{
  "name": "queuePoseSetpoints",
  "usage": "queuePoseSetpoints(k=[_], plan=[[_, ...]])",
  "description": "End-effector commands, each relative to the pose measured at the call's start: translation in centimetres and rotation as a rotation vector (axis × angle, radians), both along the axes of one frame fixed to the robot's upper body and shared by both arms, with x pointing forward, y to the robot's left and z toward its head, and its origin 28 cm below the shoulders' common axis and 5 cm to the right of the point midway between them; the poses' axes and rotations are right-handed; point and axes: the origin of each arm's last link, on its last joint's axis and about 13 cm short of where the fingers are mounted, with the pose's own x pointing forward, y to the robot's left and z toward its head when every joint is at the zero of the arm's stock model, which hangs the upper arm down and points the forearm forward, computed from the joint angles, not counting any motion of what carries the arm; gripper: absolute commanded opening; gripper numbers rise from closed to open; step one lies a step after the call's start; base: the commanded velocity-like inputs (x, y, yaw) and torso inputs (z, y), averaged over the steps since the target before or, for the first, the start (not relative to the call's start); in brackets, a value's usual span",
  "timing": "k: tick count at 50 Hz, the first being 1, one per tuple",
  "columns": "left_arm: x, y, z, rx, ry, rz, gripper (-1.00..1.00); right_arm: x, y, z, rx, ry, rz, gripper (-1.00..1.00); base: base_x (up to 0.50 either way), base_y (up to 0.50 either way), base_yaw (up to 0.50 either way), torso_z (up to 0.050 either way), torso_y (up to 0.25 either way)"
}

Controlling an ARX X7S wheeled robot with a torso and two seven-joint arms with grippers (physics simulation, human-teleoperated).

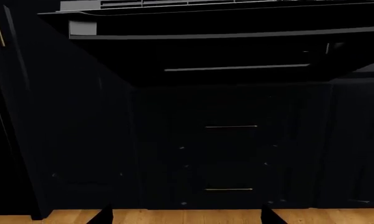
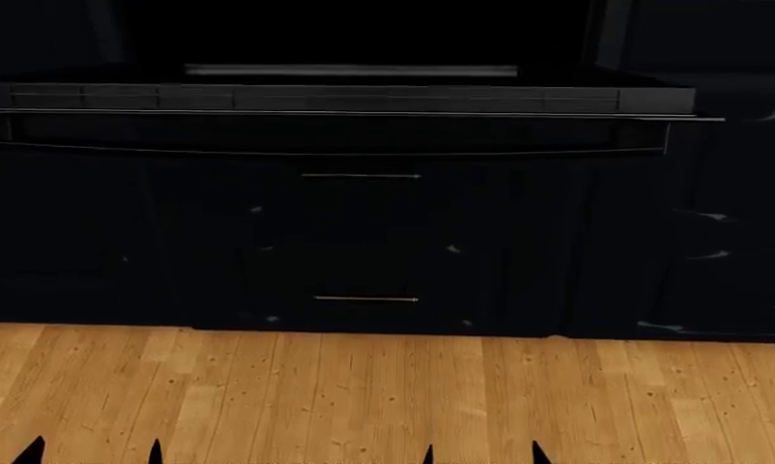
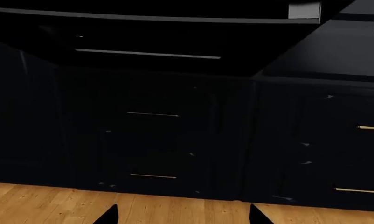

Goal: Close the oven door

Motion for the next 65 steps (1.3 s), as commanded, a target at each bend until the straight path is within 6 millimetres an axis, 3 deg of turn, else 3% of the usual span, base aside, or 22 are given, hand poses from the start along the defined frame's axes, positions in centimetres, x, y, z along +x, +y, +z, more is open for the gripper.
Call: queuePoseSetpoints(k=[1, 16, 19, 28, 36, 46, 65], plan=[[0.3, -0.1, 0.2, 0.012, 0.001, -0.002, 1.00, -0.1, -0.1, 0.2, -0.007, 0.004, -0.001, 1.00, 0.00, 0.00, 0.00, -0.035, 0.000], [0.6, -0.4, -0.4, -0.009, 0.091, -0.062, 1.00, 0.4, 0.0, 0.4, 0.024, 0.069, -0.018, 1.00, 0.00, 0.00, 0.00, -0.024, 0.000], [0.9, -0.3, 0.3, -0.015, 0.104, -0.054, 1.00, 0.7, -0.2, 1.1, 0.063, 0.099, 0.001, 1.00, 0.00, 0.00, 0.00, 0.000, 0.000], [3.3, -0.2, 0.2, -0.073, 0.356, -0.103, 1.00, 2.7, -1.2, 1.7, 0.101, 0.333, 0.031, 1.00, 0.00, 0.00, 0.00, 0.000, 0.000], [4.3, -0.2, -0.6, -0.111, 0.503, -0.096, 1.00, 3.5, -1.5, 0.9, 0.191, 0.498, 0.029, 1.00, 0.00, 0.00, 0.00, 0.000, 0.000], [3.9, -0.2, -1.3, -0.136, 0.633, -0.118, 1.00, 3.7, -2.0, -0.4, 0.328, 0.622, 0.005, 1.00, 0.00, 0.00, 0.00, 0.000, 0.000], [4.0, -0.5, -1.5, -0.156, 0.693, -0.140, 1.00, 3.4, -2.2, -1.1, 0.299, 0.623, 0.011, 1.00, 0.00, 0.00, 0.00, 0.000, 0.000]])
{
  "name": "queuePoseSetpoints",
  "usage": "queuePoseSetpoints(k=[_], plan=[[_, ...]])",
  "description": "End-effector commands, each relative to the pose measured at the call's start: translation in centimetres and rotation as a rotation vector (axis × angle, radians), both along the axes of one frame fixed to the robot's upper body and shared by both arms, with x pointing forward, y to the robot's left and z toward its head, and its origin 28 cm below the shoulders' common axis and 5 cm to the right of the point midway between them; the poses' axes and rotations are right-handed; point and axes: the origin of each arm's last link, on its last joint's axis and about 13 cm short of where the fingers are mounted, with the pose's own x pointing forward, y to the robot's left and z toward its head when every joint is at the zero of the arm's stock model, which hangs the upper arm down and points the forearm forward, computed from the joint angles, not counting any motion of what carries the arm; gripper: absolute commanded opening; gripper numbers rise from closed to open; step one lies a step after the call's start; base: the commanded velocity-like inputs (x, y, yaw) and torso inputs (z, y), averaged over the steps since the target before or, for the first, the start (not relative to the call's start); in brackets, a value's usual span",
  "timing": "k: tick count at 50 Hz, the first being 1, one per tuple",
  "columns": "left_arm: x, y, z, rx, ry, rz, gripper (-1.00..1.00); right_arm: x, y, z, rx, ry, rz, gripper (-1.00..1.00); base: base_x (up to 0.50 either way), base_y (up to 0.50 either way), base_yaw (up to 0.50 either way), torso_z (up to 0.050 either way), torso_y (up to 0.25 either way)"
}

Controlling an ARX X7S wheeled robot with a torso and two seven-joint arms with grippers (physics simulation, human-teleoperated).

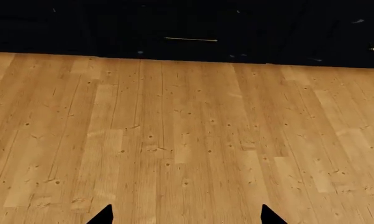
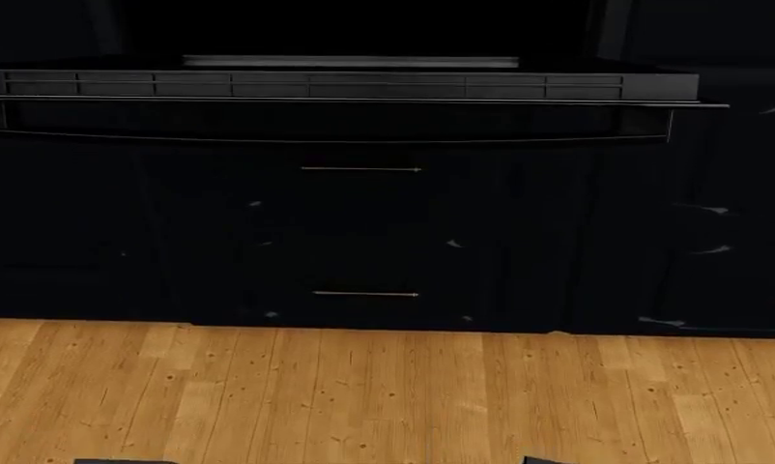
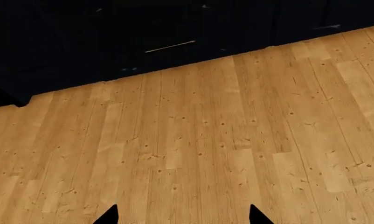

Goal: Close the oven door

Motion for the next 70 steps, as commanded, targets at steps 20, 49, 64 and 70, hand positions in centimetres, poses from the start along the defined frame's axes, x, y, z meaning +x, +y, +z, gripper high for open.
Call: queuePoseSetpoints(k=[20, 49, 64, 70], plan=[[0.20, 0.03, -0.37, -0.015, 0.053, -0.009, 1.00, 0.24, -0.25, -0.79, 0.039, 0.026, 0.014, 1.00, 0.10, 0.00, 0.00, 0.000, 0.000], [0.09, 0.11, -0.20, -0.021, 0.049, -0.015, 1.00, 0.07, -0.19, -0.59, 0.007, 0.002, 0.030, 1.00, 0.25, 0.03, 0.00, 0.000, 0.000], [-0.01, 0.14, -0.39, -0.027, 0.062, -0.015, 1.00, 0.21, -0.20, -0.59, 0.020, 0.003, 0.027, 1.00, 0.25, 0.09, 0.00, 0.000, 0.000], [-0.11, 0.08, -0.47, -0.035, 0.094, -0.027, 1.00, 0.32, -0.40, -1.05, 0.033, 0.023, 0.017, 1.00, 0.27, 0.00, 0.00, 0.000, 0.000]])
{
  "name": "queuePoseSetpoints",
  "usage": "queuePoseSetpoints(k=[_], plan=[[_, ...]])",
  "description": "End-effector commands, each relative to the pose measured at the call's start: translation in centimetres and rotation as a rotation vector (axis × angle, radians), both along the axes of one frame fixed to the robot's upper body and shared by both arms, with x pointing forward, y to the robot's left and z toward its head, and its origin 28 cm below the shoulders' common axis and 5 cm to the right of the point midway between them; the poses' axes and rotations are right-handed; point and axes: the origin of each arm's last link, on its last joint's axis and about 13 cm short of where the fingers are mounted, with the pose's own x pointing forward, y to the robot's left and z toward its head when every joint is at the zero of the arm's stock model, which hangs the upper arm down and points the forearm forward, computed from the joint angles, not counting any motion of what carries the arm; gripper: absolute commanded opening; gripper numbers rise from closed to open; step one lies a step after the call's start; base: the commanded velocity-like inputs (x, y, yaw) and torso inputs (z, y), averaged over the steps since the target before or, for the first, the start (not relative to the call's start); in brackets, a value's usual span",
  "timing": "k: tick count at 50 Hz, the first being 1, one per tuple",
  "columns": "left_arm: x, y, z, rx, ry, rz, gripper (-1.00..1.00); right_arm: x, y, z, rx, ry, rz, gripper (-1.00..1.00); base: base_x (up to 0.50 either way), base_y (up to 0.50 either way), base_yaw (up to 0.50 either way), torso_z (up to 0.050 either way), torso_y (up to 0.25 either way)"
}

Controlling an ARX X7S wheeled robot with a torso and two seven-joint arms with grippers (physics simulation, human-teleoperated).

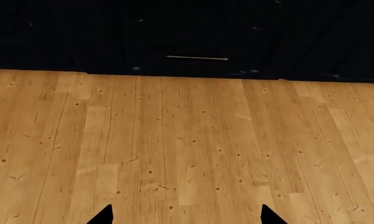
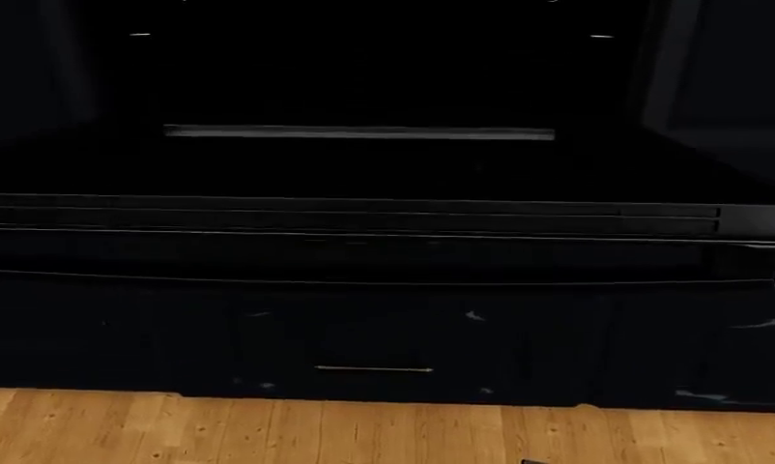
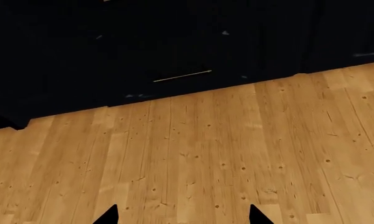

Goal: Close the oven door

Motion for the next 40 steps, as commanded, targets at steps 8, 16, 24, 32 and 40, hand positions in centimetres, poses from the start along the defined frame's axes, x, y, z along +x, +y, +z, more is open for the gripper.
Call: queuePoseSetpoints(k=[8, 16, 24, 32, 40], plan=[[-0.01, -0.13, -0.28, -0.017, 0.045, -0.012, 1.00, 0.17, -0.28, -0.50, 0.022, 0.024, -0.020, 1.00, 0.28, 0.00, 0.00, 0.000, 0.000], [-0.17, 0.02, -0.58, -0.034, 0.079, -0.013, 1.00, 0.10, -0.10, -0.52, 0.053, 0.057, -0.011, 1.00, 0.28, 0.00, 0.00, 0.000, 0.000], [-0.30, 0.06, -0.57, -0.040, 0.082, -0.010, 1.00, 0.16, -0.15, -0.54, 0.049, 0.055, -0.013, 1.00, 0.29, 0.00, 0.00, 0.000, 0.002], [-0.27, 0.00, -0.53, -0.045, 0.082, -0.015, 1.00, 0.12, -0.15, -0.46, 0.051, 0.054, -0.013, 1.00, 0.29, 0.00, 0.00, 0.000, 0.000], [-0.18, 0.07, -0.68, -0.047, 0.087, -0.013, 1.00, 0.29, -0.20, -0.52, 0.047, 0.051, -0.019, 1.00, 0.29, 0.00, 0.00, 0.000, 0.000]])
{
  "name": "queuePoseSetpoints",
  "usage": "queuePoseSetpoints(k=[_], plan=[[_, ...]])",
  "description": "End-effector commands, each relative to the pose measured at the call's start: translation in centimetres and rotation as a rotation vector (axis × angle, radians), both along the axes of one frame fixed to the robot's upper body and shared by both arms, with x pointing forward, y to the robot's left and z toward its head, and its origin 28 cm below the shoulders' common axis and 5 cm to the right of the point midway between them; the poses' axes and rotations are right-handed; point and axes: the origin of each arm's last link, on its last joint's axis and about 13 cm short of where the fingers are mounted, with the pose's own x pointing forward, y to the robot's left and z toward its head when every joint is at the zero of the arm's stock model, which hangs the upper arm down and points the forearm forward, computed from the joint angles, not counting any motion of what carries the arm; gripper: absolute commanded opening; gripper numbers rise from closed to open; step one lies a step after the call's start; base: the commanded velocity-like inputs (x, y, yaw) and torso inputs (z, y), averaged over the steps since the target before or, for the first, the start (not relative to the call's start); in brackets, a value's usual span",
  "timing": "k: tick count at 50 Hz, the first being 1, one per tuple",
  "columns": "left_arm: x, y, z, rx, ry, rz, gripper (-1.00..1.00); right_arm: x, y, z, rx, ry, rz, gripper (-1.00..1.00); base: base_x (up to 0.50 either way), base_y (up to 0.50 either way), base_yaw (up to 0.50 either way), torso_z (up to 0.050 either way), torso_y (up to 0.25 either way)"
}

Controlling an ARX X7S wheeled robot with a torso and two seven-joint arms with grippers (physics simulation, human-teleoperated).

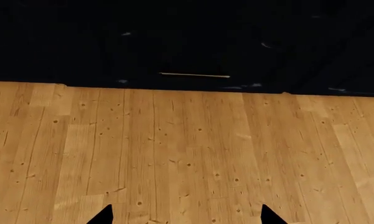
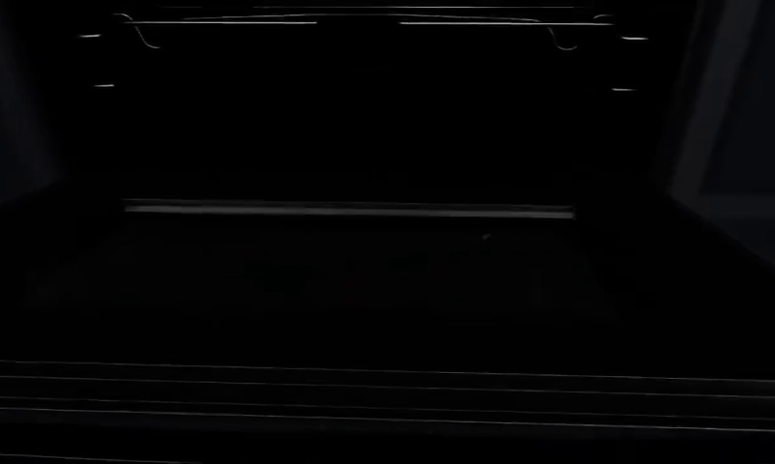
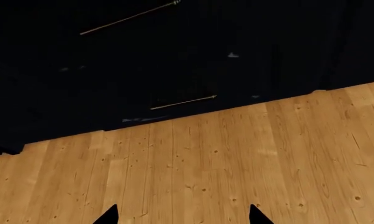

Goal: Close the oven door

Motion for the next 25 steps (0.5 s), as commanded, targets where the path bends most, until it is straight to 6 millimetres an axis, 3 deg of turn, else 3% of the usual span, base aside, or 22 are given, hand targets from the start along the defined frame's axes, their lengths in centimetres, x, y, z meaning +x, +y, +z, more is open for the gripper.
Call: queuePoseSetpoints(k=[1, 25], plan=[[0.01, 0.05, -0.10, -0.007, 0.007, -0.001, 1.00, 0.12, -0.02, 0.02, -0.003, -0.001, -0.003, 1.00, 0.29, 0.00, 0.00, 0.000, 0.000], [-0.11, 0.19, -0.16, -0.019, 0.007, -0.002, 1.00, 0.16, 0.21, 0.07, -0.009, -0.009, 0.006, 1.00, 0.29, 0.00, 0.00, 0.000, 0.000]])
